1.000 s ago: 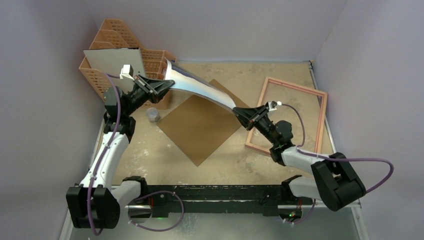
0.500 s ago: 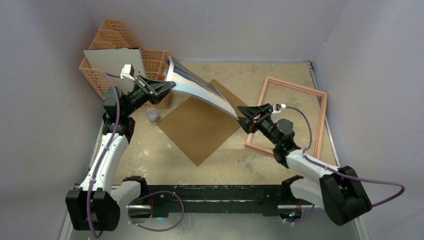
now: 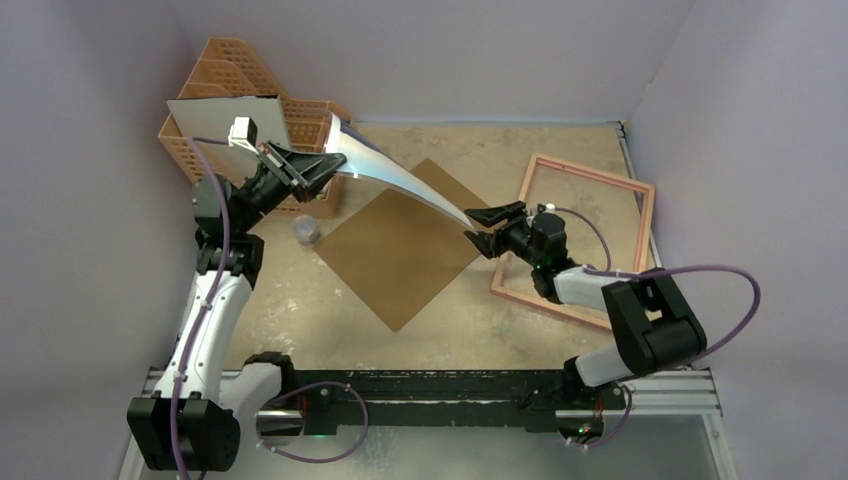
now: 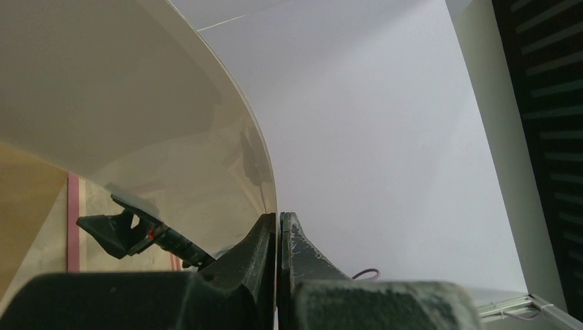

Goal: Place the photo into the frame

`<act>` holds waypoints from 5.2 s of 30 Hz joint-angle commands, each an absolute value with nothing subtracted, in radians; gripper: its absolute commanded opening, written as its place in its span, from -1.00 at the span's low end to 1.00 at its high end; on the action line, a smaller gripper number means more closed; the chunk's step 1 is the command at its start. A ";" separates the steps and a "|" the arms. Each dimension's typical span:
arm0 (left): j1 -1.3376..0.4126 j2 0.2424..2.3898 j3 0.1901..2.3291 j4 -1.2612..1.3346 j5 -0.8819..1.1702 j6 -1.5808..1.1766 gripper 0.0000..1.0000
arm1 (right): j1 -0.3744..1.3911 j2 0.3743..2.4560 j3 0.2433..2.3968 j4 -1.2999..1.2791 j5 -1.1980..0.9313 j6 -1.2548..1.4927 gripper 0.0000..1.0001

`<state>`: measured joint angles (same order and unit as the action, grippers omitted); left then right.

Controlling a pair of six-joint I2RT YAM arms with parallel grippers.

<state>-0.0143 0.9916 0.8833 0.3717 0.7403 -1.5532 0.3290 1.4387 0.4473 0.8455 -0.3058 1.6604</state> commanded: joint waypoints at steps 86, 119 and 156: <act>-0.038 0.738 0.872 -0.251 0.705 -1.162 0.03 | 0.248 1.698 0.770 0.830 -0.322 1.655 -1.00; -0.086 0.981 0.413 -0.065 0.422 -0.882 0.68 | 0.222 1.842 0.679 1.270 -0.606 1.277 -0.69; -0.097 1.181 0.791 -0.069 0.419 -0.819 0.68 | 0.207 1.198 1.336 0.028 0.014 0.667 -1.00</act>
